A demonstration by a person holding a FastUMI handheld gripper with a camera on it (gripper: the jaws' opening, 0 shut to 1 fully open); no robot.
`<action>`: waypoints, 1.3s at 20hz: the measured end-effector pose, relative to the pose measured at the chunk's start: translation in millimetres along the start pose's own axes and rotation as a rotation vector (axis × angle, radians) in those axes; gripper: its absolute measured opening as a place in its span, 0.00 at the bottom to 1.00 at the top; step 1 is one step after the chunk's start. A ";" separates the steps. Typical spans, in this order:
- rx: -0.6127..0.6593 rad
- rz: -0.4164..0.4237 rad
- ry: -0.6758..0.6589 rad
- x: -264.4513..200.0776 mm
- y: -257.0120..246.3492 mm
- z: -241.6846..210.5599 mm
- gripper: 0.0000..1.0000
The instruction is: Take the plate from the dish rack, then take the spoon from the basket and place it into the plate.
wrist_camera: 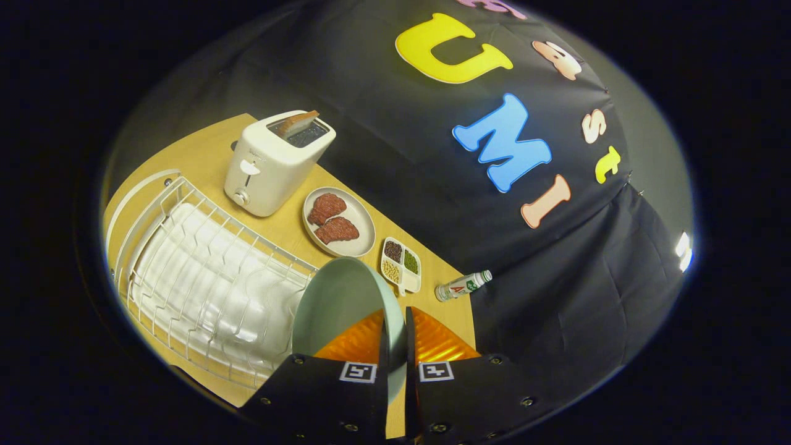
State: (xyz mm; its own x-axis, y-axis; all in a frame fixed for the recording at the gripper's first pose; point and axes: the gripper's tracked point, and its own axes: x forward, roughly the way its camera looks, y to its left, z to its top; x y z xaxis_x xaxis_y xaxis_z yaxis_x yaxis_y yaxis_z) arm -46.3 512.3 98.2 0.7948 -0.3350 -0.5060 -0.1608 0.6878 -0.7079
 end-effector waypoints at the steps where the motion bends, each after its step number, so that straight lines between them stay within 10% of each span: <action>1: -0.005 -0.002 -0.002 -2.7 0.5 -0.7 0.11; 18: 0.029 -0.082 -0.072 -109.6 -55.0 -52.6 0.11; 26: 0.003 0.056 -0.103 -153.1 -14.0 -125.6 0.11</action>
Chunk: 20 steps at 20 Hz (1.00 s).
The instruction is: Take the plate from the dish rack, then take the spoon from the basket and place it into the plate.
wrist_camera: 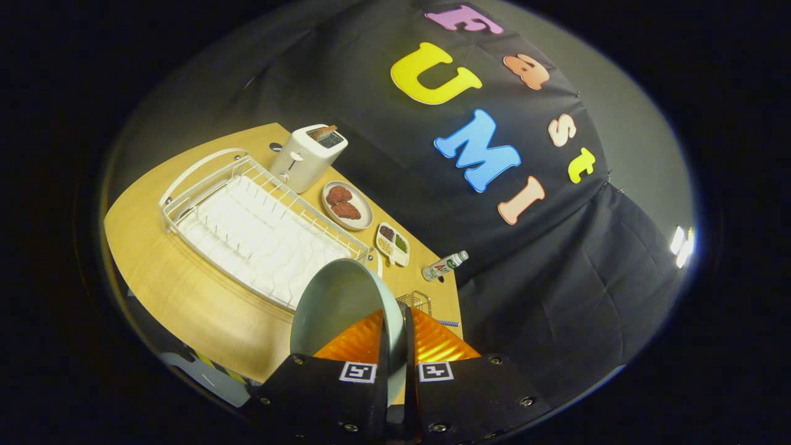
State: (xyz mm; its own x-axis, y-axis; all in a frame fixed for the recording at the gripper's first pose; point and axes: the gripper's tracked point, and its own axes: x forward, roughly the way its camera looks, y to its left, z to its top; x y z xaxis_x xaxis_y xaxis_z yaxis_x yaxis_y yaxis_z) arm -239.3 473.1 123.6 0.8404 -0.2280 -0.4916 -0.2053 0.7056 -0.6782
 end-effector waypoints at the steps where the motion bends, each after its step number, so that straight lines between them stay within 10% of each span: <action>1: 0.014 0.036 -0.008 -0.6 10.9 -6.9 0.11; 8: 0.217 0.223 -0.002 25.6 57.9 -65.3 0.11; 20: 0.957 0.564 0.283 88.2 111.7 -152.4 0.07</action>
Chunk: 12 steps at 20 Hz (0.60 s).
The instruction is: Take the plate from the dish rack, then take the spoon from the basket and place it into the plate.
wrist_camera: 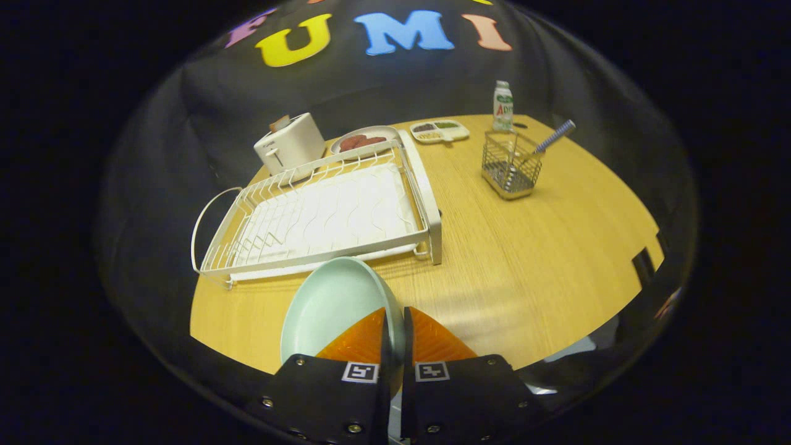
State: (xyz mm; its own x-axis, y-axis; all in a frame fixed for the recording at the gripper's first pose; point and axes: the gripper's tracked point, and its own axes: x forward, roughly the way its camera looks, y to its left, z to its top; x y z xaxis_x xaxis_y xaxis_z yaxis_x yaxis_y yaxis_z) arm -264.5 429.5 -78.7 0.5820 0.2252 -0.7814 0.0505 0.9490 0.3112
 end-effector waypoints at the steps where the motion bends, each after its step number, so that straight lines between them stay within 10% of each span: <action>1: 0.056 0.020 0.024 6.9 -0.7 -5.8 0.08; 5: 0.178 0.091 0.051 28.7 0.7 -12.1 0.07; 8: 0.133 -0.003 0.074 31.9 -21.8 -18.7 0.15; 11: 0.088 -0.038 0.054 31.1 -31.7 -9.2 0.67; 12: 0.076 -0.046 0.043 28.3 -34.7 -5.9 0.69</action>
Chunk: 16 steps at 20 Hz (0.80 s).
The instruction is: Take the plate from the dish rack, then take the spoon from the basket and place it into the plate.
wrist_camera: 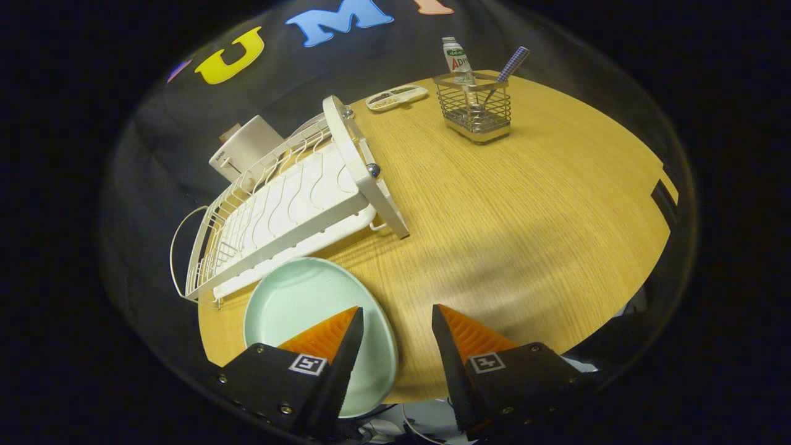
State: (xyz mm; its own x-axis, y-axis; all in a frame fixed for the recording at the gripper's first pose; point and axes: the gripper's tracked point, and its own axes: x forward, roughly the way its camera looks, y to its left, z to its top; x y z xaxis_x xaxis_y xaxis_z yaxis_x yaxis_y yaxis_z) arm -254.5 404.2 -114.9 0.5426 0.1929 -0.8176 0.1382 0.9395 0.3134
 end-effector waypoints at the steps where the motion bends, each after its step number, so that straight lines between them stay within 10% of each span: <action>1: -0.009 -0.001 -0.016 -4.0 -1.6 5.9 0.69; 5: -0.070 0.000 -0.163 -32.4 -0.8 48.9 0.93; 16: -0.277 -0.138 -0.679 -141.9 -3.4 235.4 0.93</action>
State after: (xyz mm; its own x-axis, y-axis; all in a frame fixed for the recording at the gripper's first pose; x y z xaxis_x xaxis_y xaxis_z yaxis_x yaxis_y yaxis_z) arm -137.0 307.0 113.8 0.9402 -0.0653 -0.3342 0.0773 0.9967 0.0227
